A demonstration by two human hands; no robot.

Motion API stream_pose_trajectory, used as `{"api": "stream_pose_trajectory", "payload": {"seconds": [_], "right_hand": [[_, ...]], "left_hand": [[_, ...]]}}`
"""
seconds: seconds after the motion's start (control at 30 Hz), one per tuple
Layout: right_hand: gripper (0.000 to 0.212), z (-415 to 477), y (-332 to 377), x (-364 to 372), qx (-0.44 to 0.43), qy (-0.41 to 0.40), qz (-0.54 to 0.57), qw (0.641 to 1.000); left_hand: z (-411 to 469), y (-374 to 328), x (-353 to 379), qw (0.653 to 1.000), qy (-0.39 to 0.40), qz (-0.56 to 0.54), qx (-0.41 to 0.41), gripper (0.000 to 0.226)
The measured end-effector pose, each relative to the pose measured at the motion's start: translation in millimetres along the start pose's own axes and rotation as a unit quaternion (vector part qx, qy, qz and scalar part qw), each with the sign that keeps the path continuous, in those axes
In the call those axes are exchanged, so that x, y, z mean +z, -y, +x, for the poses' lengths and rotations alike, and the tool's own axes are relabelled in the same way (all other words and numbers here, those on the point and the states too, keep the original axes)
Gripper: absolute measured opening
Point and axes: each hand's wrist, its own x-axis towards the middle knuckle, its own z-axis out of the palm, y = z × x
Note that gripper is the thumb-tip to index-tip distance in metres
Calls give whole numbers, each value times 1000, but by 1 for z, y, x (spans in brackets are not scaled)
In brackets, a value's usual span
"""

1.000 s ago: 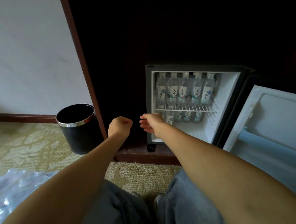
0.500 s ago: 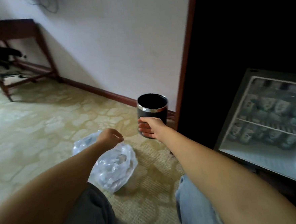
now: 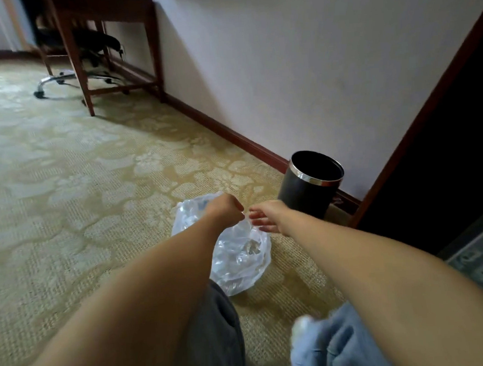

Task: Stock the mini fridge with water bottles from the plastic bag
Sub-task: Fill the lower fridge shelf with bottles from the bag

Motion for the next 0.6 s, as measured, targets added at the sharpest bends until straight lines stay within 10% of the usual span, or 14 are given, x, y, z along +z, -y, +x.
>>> {"api": "stream_pose_trajectory", "payload": {"seconds": [0.6], "right_hand": [[25, 64, -53, -13, 52, -72, -98, 991]], "left_hand": [[31, 2, 48, 956, 125, 265, 32, 34]]}}
